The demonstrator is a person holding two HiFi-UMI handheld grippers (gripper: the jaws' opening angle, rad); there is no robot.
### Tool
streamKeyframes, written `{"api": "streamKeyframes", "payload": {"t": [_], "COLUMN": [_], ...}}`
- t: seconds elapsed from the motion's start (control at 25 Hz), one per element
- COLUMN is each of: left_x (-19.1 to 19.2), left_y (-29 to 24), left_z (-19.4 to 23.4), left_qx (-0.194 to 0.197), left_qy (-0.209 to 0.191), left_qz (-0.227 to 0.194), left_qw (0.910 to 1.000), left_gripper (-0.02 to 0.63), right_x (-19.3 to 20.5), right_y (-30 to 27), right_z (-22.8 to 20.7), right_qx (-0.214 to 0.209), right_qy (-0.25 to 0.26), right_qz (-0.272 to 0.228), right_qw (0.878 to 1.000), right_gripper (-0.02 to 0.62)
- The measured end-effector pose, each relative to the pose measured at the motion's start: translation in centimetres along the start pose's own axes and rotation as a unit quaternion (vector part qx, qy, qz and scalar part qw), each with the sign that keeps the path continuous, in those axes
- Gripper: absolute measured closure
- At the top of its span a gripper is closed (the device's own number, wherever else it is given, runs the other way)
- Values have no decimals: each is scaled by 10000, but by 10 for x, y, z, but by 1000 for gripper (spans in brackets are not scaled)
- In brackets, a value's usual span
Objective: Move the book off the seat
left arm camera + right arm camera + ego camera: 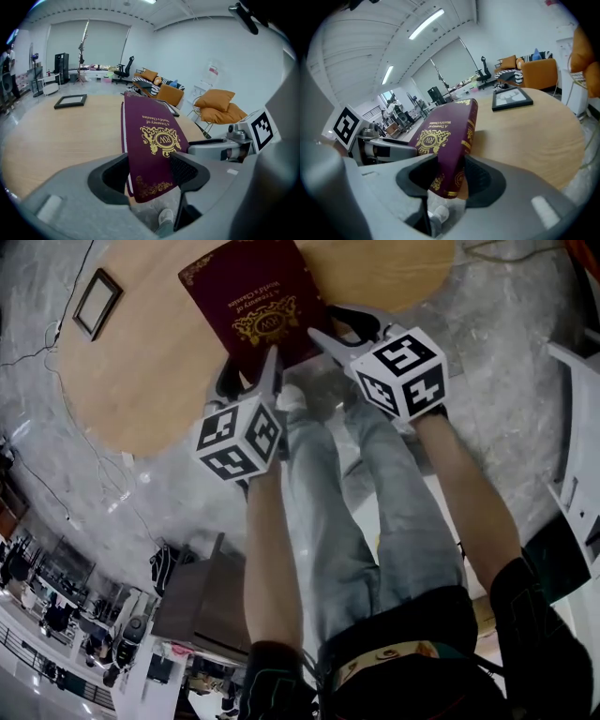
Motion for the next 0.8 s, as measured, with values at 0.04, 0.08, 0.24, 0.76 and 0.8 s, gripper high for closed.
{"api": "streamKeyframes", "payload": {"t": [0.04,0.08,0.24,0.76,0.8], "left_x": [-1,-2,3,2,2], "left_y": [0,0,-2,-29,-27], "left_z": [5,11,34,117,120], "left_qx": [-27,-38,19,387,449], "left_qy": [29,59,237,380,357], "left_qz": [-7,-18,-25,118,166], "left_qw": [10000,10000,9997,9985,9982], "left_gripper": [325,327,325,324,324], "right_x": [-2,-5,-9,-31,-32], "right_y": [-5,-10,-29,-106,-106], "right_z": [2,5,16,44,45], "right_qx": [-6,-8,91,601,648], "right_qy": [16,29,191,734,737], "right_qz": [30,61,234,497,530], "right_qw": [10000,10000,9995,9943,9938], "right_gripper": [423,423,423,423,423]}}
Point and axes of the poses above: the fingertips, and each gripper's own axes: y backward along the fingers, z to its left, x out of its underside, the point moved 4 cm from there along y, backward along the fingers, and after that the axes turned 11 degrees about -y, right-handed, at the moved point
